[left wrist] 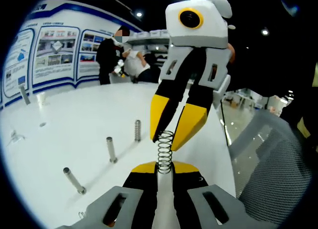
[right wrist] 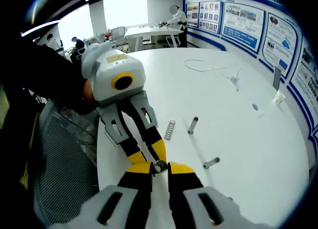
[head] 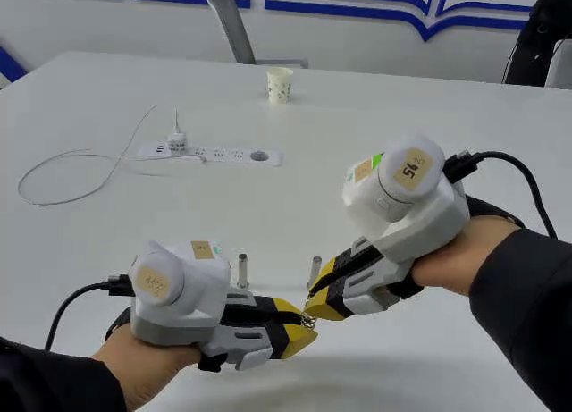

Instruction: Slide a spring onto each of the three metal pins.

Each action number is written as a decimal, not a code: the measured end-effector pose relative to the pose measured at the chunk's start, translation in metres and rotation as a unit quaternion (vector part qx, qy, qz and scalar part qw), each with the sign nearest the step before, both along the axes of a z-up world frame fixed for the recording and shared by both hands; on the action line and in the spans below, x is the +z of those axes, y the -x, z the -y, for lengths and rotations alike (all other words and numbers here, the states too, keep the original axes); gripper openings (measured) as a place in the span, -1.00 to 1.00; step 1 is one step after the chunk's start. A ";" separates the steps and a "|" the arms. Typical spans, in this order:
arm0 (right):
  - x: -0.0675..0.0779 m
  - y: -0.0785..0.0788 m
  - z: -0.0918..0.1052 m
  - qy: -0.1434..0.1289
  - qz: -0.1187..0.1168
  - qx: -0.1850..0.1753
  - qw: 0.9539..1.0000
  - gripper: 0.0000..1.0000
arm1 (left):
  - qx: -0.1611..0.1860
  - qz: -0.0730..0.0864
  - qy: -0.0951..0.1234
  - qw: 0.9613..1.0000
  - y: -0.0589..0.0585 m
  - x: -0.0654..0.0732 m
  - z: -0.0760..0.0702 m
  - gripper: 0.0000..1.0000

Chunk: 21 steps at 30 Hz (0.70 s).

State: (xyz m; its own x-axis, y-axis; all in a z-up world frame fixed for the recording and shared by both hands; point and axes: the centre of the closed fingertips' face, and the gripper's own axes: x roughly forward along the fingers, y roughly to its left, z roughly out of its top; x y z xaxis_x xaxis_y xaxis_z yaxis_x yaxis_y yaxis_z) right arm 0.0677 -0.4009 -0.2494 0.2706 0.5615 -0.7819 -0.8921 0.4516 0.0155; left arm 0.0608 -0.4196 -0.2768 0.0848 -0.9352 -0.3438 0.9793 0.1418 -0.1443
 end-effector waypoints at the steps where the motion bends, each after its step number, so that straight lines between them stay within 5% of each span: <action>1: 0.000 -0.001 0.001 0.001 0.003 -0.001 1.000 -0.74 | 0.002 0.001 0.001 1.000 -0.001 0.000 0.000 -0.81; 21: 0.007 -0.003 -0.003 -0.020 0.008 -0.012 1.000 -0.77 | 0.011 0.021 0.004 1.000 -0.006 0.003 0.001 -0.80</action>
